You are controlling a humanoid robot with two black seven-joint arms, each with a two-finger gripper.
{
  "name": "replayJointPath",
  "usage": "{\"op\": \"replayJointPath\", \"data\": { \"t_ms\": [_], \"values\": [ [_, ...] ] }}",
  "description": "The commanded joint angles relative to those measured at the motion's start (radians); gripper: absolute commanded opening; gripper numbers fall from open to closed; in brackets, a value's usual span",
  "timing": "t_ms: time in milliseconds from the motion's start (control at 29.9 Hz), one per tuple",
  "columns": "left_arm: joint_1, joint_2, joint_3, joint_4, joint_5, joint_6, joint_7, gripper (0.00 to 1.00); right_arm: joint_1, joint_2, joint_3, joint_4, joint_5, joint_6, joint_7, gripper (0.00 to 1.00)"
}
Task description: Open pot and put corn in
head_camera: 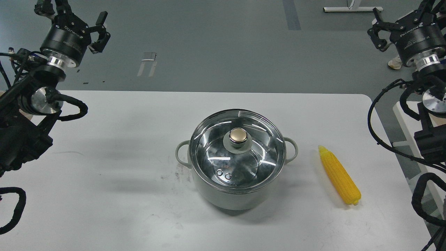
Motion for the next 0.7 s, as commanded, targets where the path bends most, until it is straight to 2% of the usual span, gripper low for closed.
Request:
{"op": "replayJointPath", "data": {
  "t_ms": [0, 669],
  "values": [
    [0.0, 0.001, 0.0, 0.0, 0.001, -0.001, -0.003, 0.98, 0.001, 0.008, 0.002, 0.006, 0.0, 0.0, -0.002, 1.0],
    [-0.005, 0.002, -0.011, -0.003, 0.003, -0.005, -0.004, 0.98, -0.005, 0.003, 0.003, 0.018, 0.002, 0.0, -0.017, 1.0]
  ]
}}
